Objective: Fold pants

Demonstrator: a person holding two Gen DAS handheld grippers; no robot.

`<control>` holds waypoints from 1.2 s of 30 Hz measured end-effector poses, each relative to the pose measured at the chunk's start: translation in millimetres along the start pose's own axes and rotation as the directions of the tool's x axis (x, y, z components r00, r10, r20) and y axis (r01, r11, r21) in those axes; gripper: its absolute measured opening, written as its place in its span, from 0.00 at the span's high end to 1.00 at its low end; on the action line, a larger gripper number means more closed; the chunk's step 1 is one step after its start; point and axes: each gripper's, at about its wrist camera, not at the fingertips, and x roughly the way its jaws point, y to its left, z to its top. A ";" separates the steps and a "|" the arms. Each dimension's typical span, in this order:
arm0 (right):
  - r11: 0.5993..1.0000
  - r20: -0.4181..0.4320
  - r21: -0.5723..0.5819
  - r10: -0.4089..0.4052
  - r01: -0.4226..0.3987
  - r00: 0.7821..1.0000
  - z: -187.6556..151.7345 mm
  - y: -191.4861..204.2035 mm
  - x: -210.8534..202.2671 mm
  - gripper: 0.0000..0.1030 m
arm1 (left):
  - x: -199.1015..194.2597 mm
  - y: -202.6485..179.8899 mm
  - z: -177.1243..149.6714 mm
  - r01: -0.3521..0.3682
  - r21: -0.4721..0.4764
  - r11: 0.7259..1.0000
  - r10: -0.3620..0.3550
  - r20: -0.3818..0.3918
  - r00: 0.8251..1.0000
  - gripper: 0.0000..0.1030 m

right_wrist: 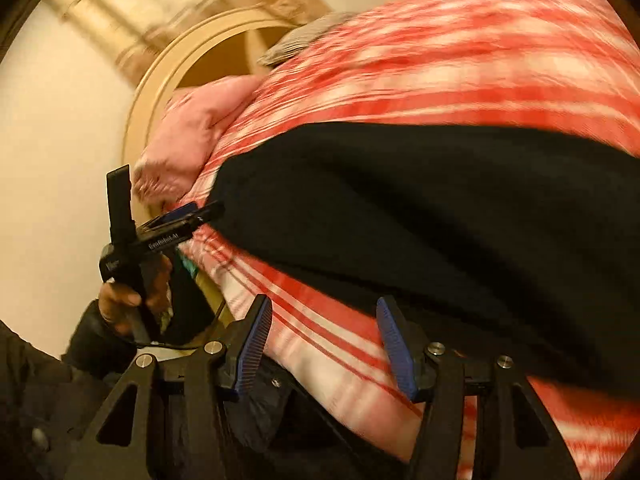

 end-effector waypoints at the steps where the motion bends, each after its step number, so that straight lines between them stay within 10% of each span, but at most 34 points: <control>1: 1.000 -0.004 -0.023 0.014 -0.014 1.000 5.9 5.4 5.4 0.45 | -5.9 25.1 -5.7 -0.036 -0.062 0.997 0.036 0.008 0.999 0.07; 6: 0.998 0.020 -0.046 0.049 -0.048 0.999 26.5 13.6 19.7 0.45 | -20.1 99.7 -38.0 -0.057 -0.317 0.947 0.066 0.018 0.998 0.20; 13: 0.999 0.020 -0.037 0.028 -0.027 0.999 32.8 23.3 31.7 0.45 | 23.3 96.9 -38.3 0.132 -0.450 0.883 -0.151 -0.008 0.988 0.48; 21: 0.999 0.058 0.040 0.016 -0.019 0.998 23.3 5.4 12.7 0.45 | 45.1 64.9 -25.9 0.213 -0.436 0.874 -0.240 -0.007 0.971 0.49; 36: 0.997 0.090 0.073 -0.004 -0.003 0.996 19.4 -3.0 -1.2 0.45 | 62.0 93.6 -23.3 0.241 -0.614 0.752 -0.192 0.146 0.970 0.42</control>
